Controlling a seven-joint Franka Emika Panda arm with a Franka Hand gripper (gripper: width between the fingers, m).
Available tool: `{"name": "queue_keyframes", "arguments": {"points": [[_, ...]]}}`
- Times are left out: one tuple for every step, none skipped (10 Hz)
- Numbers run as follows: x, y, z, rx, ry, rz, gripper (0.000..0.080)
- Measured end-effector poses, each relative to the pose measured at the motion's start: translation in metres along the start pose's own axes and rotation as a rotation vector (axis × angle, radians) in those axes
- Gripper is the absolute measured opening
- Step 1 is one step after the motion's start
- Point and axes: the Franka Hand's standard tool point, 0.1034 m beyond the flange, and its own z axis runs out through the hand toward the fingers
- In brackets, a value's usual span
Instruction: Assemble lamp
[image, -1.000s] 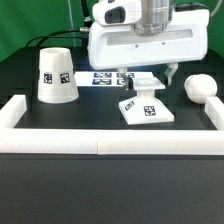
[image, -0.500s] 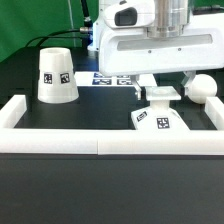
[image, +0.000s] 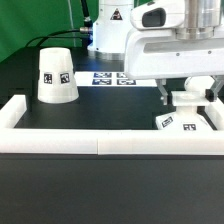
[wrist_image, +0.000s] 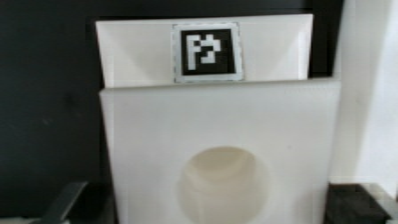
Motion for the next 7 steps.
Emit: {"name": "queue_keyframes", "arguments": {"points": [[0.005,-0.007,0.000,0.002,0.007,-0.008,0.0537],[0.009,-0.011,0.000,0.002,0.012,-0.015,0.0537],[0.011,-0.011,0.000,0.000,0.010,-0.013,0.0537],[0.011,-0.011,0.000,0.000,0.007,-0.014,0.0537],[0.010,-0.011,-0.001,0.000,0.007,-0.021,0.0537],[0.005,-0.010,-0.004,-0.001,0.005,-0.031,0.0537],[-0.001,-0.009,-0.006,-0.002,0.005,-0.053,0.0609]]}}
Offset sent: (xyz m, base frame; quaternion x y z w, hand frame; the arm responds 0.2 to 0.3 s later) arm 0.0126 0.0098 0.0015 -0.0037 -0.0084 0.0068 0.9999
